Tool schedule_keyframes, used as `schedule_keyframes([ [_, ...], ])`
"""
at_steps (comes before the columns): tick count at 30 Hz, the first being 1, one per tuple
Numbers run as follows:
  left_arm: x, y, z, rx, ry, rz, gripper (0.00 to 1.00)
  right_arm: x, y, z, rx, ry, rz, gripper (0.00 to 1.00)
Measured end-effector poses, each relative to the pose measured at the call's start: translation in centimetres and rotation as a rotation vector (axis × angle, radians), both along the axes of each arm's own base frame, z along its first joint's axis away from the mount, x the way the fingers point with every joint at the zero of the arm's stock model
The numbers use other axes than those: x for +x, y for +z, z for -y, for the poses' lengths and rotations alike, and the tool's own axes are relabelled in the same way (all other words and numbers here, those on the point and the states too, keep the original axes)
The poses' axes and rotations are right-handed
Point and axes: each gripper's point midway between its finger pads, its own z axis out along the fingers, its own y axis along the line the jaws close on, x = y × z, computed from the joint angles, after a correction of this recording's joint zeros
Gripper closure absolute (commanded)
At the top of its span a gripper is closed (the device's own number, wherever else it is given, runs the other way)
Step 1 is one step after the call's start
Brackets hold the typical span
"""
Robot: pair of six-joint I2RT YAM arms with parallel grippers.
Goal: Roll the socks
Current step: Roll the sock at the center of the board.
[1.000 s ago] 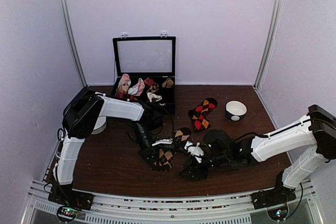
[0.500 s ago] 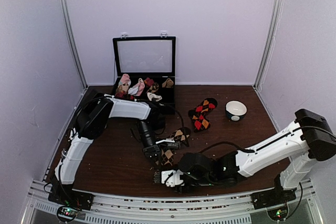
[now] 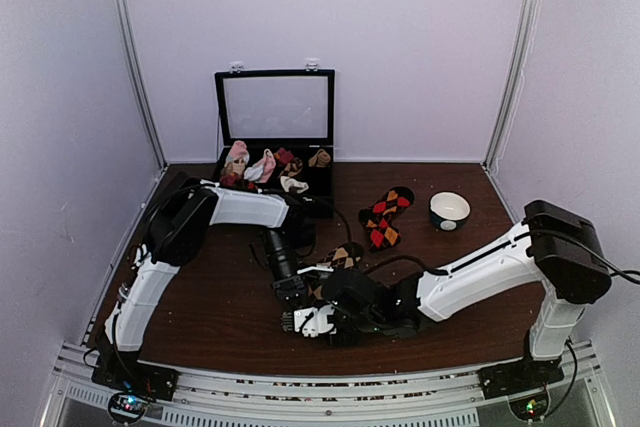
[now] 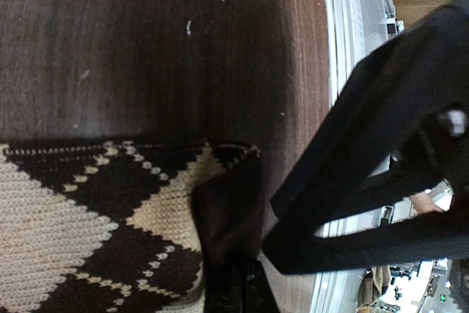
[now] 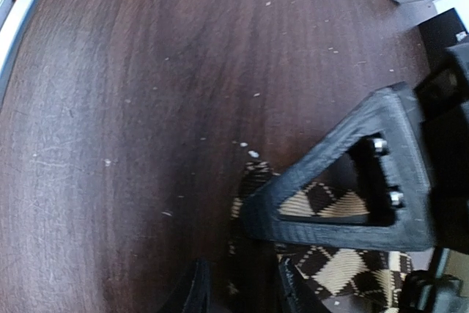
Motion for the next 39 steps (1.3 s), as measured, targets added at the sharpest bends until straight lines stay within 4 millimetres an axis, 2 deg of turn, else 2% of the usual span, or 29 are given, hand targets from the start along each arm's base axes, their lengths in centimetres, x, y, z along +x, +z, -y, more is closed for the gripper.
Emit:
schedule_keyframes([
  [5,0.1,0.0,-0.1,-0.001,0.0,-0.003,1.0,-0.4,-1.4,0.1,-0.022,0.005,-0.031,0.75],
  [8,0.1,0.0,0.0,-0.001,-0.001,-0.003,1.0,-0.3,-1.5,0.0,-0.014,-0.003,-0.037,0.77],
  [16,0.0,0.1,-0.2,-0.032,-0.031,0.006,0.9,0.9,-1.7,-0.4,0.044,-0.063,-0.089,0.79],
  [20,-0.1,0.3,-0.3,-0.057,-0.055,0.013,0.84,1.2,-1.8,-0.3,0.061,-0.077,-0.131,0.87],
  [22,-0.2,0.4,-0.4,-0.065,-0.066,0.017,0.66,1.1,-1.9,-0.3,0.065,-0.074,-0.149,0.92],
  [24,-0.3,0.7,-0.7,-0.06,-0.072,0.016,0.38,1.0,-2.0,-0.3,0.063,-0.072,-0.17,0.97],
  [25,-0.3,0.9,-0.8,-0.062,-0.078,0.025,0.29,1.0,-2.0,-0.4,0.063,-0.074,-0.182,1.0],
  [26,-0.4,1.3,-0.9,-0.06,-0.076,0.029,0.27,1.1,-2.0,-0.5,0.061,-0.078,-0.196,1.0],
  [28,-0.4,2.3,-1.4,-0.064,-0.08,0.069,0.04,1.3,-2.0,-0.6,0.064,-0.086,-0.232,1.0],
  [31,1.7,3.4,-2.4,-0.093,-0.073,0.228,0.02,1.1,-2.0,-0.7,0.067,-0.085,-0.295,1.0],
  [35,4.0,6.0,-5.0,-0.122,-0.024,0.389,0.03,1.6,-2.0,-0.2,0.095,-0.137,-0.43,1.0],
  [39,3.9,6.9,-6.4,-0.142,-0.023,0.479,0.1,1.9,-1.7,0.3,0.128,-0.213,-0.598,1.0],
])
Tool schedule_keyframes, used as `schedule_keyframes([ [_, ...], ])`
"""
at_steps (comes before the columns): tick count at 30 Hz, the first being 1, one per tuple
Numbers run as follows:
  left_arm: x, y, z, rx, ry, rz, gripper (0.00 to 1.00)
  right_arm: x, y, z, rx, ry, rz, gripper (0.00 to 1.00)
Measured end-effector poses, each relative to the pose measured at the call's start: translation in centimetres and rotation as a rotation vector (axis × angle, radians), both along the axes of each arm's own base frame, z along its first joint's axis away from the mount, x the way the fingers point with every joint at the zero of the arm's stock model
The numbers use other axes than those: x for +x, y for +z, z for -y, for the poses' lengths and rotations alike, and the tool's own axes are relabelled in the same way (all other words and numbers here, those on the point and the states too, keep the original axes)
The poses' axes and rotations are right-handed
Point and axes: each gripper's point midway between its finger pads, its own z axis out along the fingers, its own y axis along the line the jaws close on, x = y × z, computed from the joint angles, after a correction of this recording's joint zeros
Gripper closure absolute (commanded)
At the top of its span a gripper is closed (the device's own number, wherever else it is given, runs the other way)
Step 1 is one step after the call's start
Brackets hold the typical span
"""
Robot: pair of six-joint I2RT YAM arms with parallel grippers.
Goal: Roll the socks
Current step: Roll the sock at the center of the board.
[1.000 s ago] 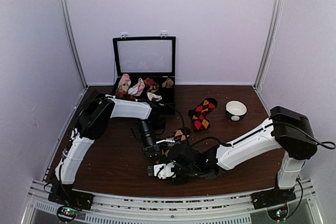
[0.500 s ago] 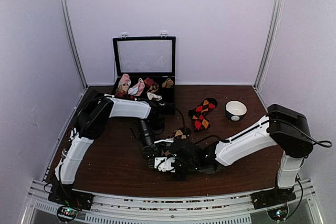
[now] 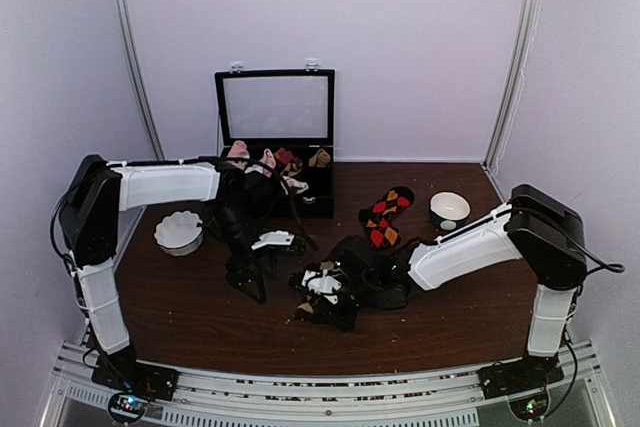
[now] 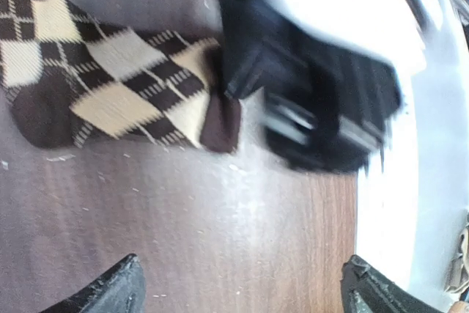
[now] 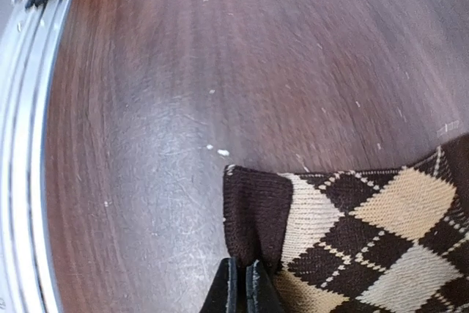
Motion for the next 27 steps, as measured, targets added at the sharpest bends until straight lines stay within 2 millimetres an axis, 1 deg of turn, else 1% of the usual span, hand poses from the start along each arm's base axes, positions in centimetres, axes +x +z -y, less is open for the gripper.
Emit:
schedule_keyframes([
  [3,-0.8,-0.9,-0.3,0.004,-0.014,0.004,0.15,0.1,0.1,0.4,0.026,-0.072,-0.164,1.0],
  [7,-1.4,-1.7,0.3,-0.015,-0.036,0.023,0.18,0.3,0.2,0.4,0.077,-0.161,-0.359,1.0],
  [11,-2.0,-1.8,1.8,-0.05,-0.092,0.079,0.23,0.7,0.0,0.7,0.145,-0.269,-0.552,1.0],
  [12,-2.3,-1.8,2.3,-0.059,-0.113,0.098,0.24,0.6,-0.1,0.6,0.17,-0.302,-0.63,1.0],
  [13,-2.5,-1.8,2.8,-0.066,-0.135,0.119,0.26,1.0,-0.1,0.8,0.177,-0.315,-0.646,1.0],
  [17,-3.5,-2.1,4.5,-0.079,-0.22,0.186,0.34,1.4,-0.2,1.0,0.234,-0.384,-0.82,1.0],
  [19,-3.6,-2.4,5.3,-0.083,-0.247,0.212,0.4,1.5,-0.2,1.0,0.247,-0.405,-0.868,1.0],
  [21,-3.2,-3.1,6.1,-0.084,-0.265,0.242,0.47,1.6,-0.2,1.1,0.25,-0.424,-0.894,1.0],
  [27,-1.8,-5.1,6.7,-0.062,-0.278,0.297,0.62,1.7,-0.3,1.2,0.246,-0.448,-0.919,1.0],
])
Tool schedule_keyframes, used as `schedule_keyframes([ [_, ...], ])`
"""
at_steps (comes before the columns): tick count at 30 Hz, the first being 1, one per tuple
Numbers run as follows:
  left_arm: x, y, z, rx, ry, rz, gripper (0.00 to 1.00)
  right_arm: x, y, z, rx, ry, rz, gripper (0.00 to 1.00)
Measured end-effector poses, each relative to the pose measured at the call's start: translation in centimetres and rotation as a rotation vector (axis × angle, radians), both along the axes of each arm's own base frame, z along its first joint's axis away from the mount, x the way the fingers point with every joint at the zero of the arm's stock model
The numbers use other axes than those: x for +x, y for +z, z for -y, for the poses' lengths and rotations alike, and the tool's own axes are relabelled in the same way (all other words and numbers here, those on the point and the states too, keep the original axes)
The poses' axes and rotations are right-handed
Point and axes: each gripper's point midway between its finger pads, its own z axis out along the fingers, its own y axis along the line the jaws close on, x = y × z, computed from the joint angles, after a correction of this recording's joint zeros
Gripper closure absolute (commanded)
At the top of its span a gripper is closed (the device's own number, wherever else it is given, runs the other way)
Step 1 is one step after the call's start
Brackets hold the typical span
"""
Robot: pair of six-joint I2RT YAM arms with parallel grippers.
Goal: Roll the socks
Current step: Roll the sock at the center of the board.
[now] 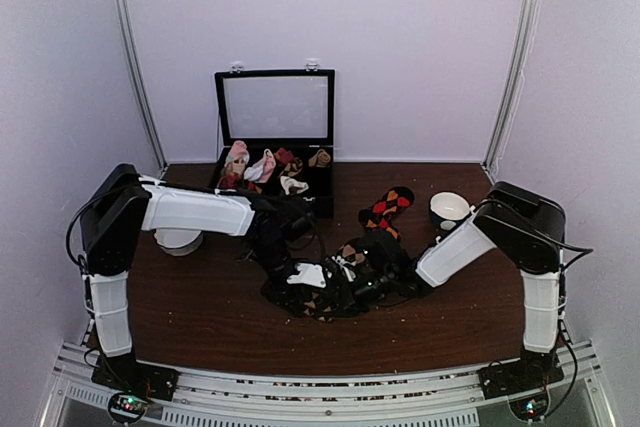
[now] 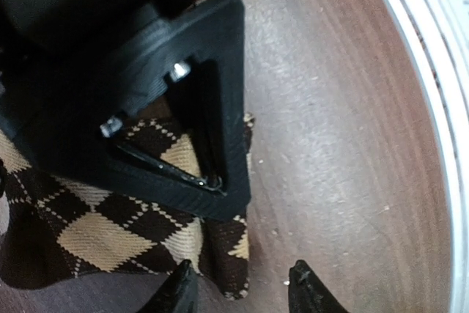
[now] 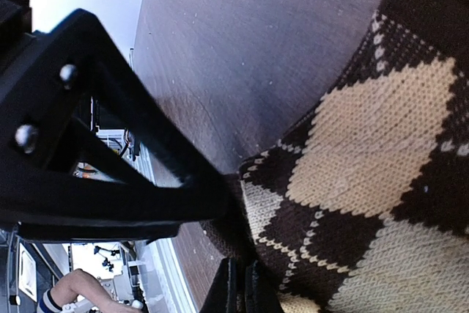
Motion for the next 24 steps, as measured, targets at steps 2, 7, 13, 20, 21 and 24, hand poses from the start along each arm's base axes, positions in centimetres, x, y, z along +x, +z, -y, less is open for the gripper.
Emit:
schedule_keyframes([
  [2,0.2,-0.6,0.1,0.007,-0.003,0.009,0.64,0.0,0.0,0.1,0.001,-0.004,-0.004,1.0],
  [7,0.5,-1.8,0.4,0.02,-0.012,0.023,0.73,0.1,0.0,0.1,0.004,-0.008,-0.005,0.97],
  [13,0.7,-1.5,1.3,0.008,-0.013,0.014,1.0,0.3,0.2,0.4,0.001,-0.003,0.014,0.78],
  [20,0.2,-0.8,2.4,-0.021,-0.019,-0.064,1.0,0.8,1.1,1.7,-0.045,-0.025,0.124,0.65],
  [21,0.0,-0.8,2.4,-0.018,-0.012,-0.084,1.0,0.8,1.2,2.0,-0.059,-0.032,0.147,0.64],
  [24,0.1,-1.2,1.7,0.002,0.034,-0.159,1.0,0.8,1.2,3.4,-0.113,-0.049,0.224,0.61],
])
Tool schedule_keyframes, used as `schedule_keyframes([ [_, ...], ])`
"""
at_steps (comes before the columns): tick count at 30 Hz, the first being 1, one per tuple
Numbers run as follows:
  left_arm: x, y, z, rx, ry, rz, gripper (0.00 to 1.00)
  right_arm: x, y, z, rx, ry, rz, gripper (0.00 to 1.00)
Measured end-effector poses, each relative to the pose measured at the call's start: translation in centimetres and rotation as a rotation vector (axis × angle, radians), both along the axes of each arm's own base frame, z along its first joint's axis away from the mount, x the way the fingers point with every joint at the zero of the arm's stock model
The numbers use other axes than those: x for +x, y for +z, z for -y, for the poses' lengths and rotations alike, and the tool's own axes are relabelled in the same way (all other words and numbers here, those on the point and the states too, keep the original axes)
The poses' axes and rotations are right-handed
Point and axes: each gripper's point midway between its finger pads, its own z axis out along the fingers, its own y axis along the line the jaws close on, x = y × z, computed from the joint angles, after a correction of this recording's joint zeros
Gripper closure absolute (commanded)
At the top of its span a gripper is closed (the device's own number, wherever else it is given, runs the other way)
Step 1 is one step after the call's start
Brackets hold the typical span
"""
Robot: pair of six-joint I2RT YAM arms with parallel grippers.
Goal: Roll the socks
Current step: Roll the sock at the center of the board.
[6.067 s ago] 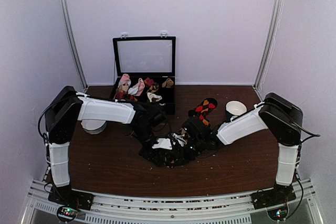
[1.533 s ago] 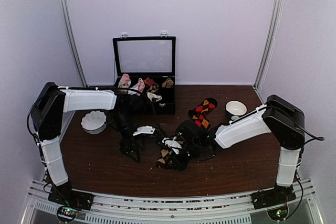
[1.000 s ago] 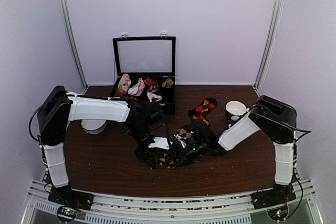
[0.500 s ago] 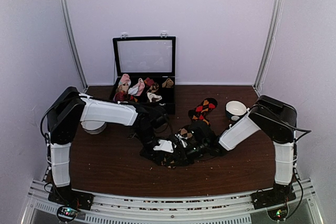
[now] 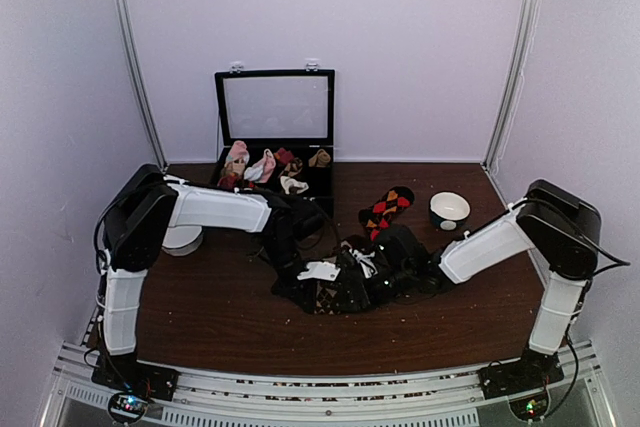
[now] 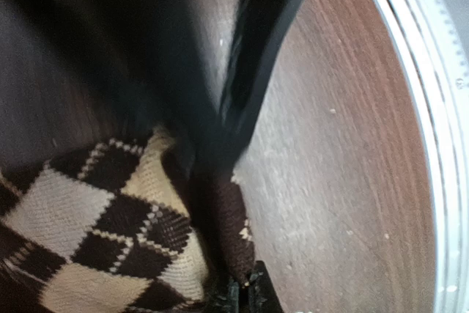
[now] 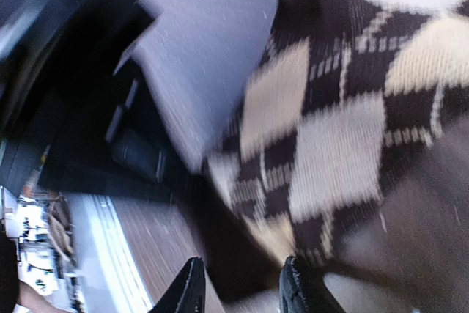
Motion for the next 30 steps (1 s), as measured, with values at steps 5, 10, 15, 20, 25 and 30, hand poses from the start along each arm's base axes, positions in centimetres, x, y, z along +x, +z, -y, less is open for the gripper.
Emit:
schedule_keyframes([
  [5,1.0,-0.6,-2.0,0.067,0.109,-0.155,1.0,-2.0,-0.3,2.1,-0.134,0.04,0.139,0.59],
  [10,1.2,-0.6,-2.9,0.108,0.16,-0.241,1.0,-3.8,-0.2,3.0,-0.26,0.133,0.332,0.58],
  [15,1.0,-0.4,-2.9,0.139,0.167,-0.268,1.0,-6.6,1.2,3.4,-0.334,0.269,0.637,0.56],
  [20,1.1,-0.6,-2.7,0.175,0.175,-0.294,1.0,-9.3,2.1,2.7,-0.367,0.414,0.895,0.56],
  [25,1.3,-0.8,-2.5,0.231,0.196,-0.339,1.0,-8.3,1.8,0.9,-0.442,0.481,1.037,0.57],
  [30,1.2,-0.9,-2.5,0.275,0.22,-0.375,1.0,-6.6,2.4,-2.3,-0.453,0.524,1.131,0.66],
])
